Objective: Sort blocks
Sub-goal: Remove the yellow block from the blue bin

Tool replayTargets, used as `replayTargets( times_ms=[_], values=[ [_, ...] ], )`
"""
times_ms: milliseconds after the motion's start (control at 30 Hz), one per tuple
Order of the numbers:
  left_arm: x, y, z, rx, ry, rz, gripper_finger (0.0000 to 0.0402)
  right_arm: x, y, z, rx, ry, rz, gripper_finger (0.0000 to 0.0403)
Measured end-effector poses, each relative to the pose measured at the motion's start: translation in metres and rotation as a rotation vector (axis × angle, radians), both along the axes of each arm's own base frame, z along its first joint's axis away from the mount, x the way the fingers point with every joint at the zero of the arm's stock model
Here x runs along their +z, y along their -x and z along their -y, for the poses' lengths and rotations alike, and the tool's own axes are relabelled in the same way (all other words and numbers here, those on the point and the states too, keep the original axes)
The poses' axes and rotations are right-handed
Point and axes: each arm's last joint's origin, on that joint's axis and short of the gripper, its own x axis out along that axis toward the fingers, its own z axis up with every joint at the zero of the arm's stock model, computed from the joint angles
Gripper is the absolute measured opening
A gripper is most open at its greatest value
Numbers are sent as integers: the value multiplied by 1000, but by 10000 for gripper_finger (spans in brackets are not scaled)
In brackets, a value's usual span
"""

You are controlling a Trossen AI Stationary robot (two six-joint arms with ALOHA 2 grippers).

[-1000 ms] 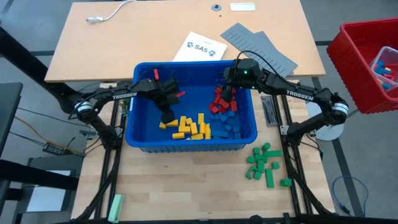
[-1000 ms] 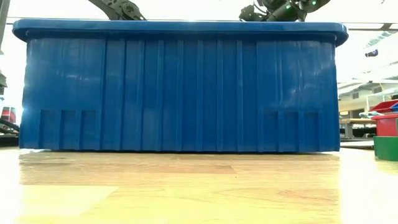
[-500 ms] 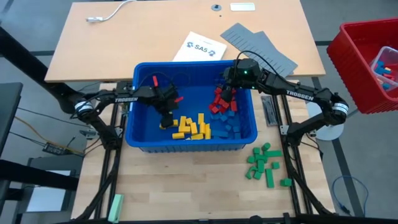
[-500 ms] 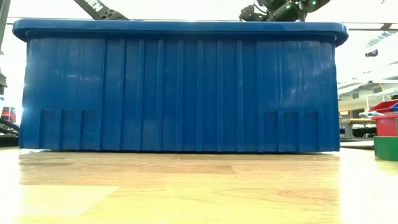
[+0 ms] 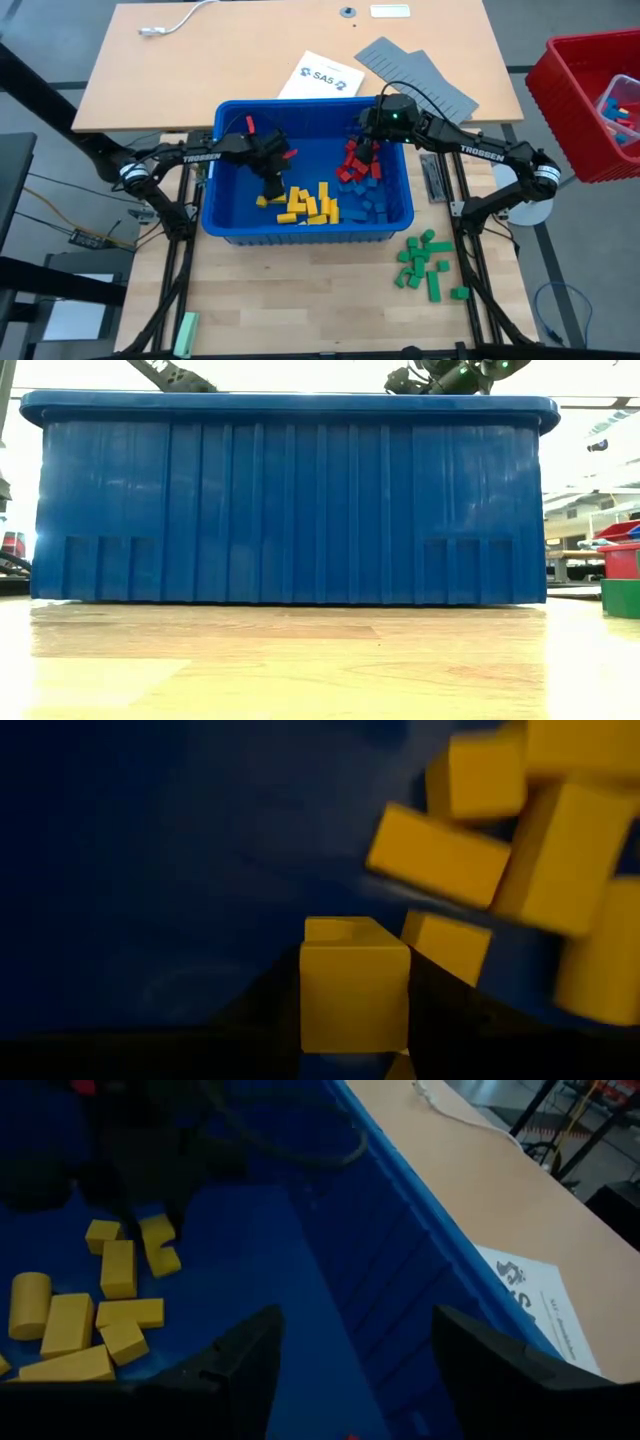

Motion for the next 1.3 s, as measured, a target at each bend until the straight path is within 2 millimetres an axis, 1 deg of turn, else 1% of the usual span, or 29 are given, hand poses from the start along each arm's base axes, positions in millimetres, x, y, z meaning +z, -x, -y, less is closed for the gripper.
replayTargets(
  times_ms=[67,200,333,433,500,567,633,733,867,1133,1300],
  values=[
    [21,-5,-1,14,-7,20,135,0,0,0,1,3,0,238],
    [76,-13,1,21,-71,116,135,2,-1,0,17,44,1,238],
    [129,-12,12,45,-113,180,135,3,-1,1,23,64,7,238],
    [167,-1,30,65,-133,198,135,3,-1,1,21,64,4,238],
    [188,8,43,99,-138,205,135,3,-1,1,21,65,7,238],
    [205,20,56,140,-121,222,135,4,-1,1,21,66,9,238],
    [218,32,68,183,-89,242,135,4,-2,1,20,70,18,238],
    [228,47,87,222,-25,267,135,4,-2,1,20,69,17,238],
    [230,59,113,233,94,245,135,4,-2,1,20,70,19,238],
    [228,67,164,291,256,177,135,6,-2,1,20,80,38,238],
    [215,70,197,357,313,92,135,6,-2,1,21,80,37,238]
  ],
)
